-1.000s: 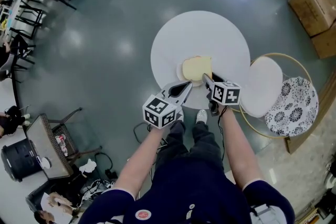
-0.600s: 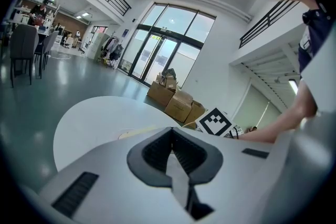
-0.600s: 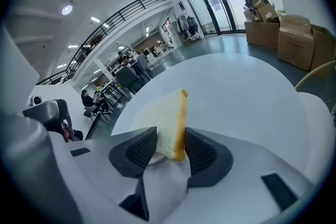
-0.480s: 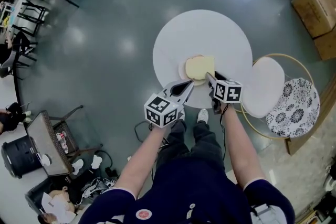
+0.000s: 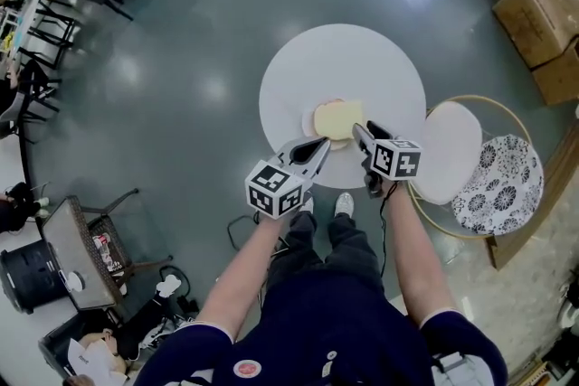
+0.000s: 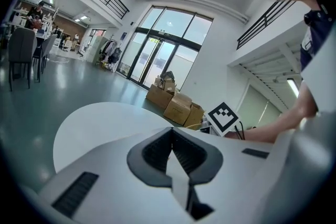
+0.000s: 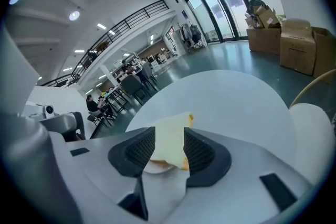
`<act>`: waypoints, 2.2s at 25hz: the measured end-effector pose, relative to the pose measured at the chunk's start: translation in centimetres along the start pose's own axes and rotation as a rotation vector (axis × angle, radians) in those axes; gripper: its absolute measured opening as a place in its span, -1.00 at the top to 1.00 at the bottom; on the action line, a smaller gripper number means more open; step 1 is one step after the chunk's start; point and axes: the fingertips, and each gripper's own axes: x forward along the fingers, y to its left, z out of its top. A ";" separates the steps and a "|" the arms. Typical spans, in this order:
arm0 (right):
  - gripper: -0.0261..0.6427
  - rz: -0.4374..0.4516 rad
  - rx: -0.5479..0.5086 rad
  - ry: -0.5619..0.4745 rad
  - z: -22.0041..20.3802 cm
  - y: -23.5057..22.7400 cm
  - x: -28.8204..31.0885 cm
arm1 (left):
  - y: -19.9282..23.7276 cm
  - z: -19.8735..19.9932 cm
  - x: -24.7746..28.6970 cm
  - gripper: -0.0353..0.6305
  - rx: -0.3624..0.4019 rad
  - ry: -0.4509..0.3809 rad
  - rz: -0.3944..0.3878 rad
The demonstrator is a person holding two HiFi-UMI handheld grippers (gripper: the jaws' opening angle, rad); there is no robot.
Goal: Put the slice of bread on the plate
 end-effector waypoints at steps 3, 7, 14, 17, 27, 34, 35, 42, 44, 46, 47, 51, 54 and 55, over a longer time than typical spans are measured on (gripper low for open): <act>0.49 0.047 -0.027 -0.051 1.7 1.7 -1.7 | -0.5 1.0 0.0 0.88 0.014 -0.013 -0.010; 0.76 0.087 -0.079 -0.119 3.7 4.1 -4.2 | -1.4 2.5 -0.3 0.88 0.032 -0.034 -0.024; 0.90 0.123 -0.176 -0.214 6.8 8.1 -8.0 | -2.9 5.6 -2.0 0.88 0.051 -0.074 -0.045; 0.90 0.146 -0.215 -0.254 8.0 9.9 -9.9 | -3.9 7.2 -2.8 0.88 0.064 -0.094 -0.055; 0.90 0.213 -0.282 -0.393 11.5 14.1 -14.7 | -7.4 11.3 -4.7 0.88 0.120 -0.154 -0.099; 0.90 0.235 -0.352 -0.458 13.0 16.4 -17.3 | -9.3 13.7 -5.5 0.88 0.168 -0.185 -0.127; 0.90 0.235 -0.362 -0.463 13.1 16.6 -17.5 | -9.5 13.9 -5.5 0.88 0.173 -0.188 -0.128; 0.90 0.235 -0.402 -0.500 14.1 17.5 -19.0 | -10.1 14.6 -5.8 0.88 0.190 -0.198 -0.129; 0.90 0.234 -0.408 -0.507 14.3 17.8 -19.3 | -10.1 14.6 -5.9 0.88 0.191 -0.199 -0.129; 0.90 0.235 -0.411 -0.512 14.4 17.9 -19.5 | -10.2 14.6 -6.0 0.88 0.190 -0.199 -0.129; 0.90 0.236 -0.411 -0.514 14.4 18.0 -19.6 | -10.2 14.6 -6.1 0.88 0.190 -0.199 -0.128; 0.90 0.240 -0.418 -0.518 14.5 18.1 -19.8 | -10.4 14.5 -6.2 0.88 0.190 -0.202 -0.127; 0.90 0.239 -0.425 -0.520 14.5 18.1 -20.1 | -10.8 14.5 -6.3 0.88 0.190 -0.204 -0.129; 0.90 0.238 -0.426 -0.522 14.5 18.1 -20.2 | -10.9 14.5 -6.4 0.88 0.191 -0.206 -0.130</act>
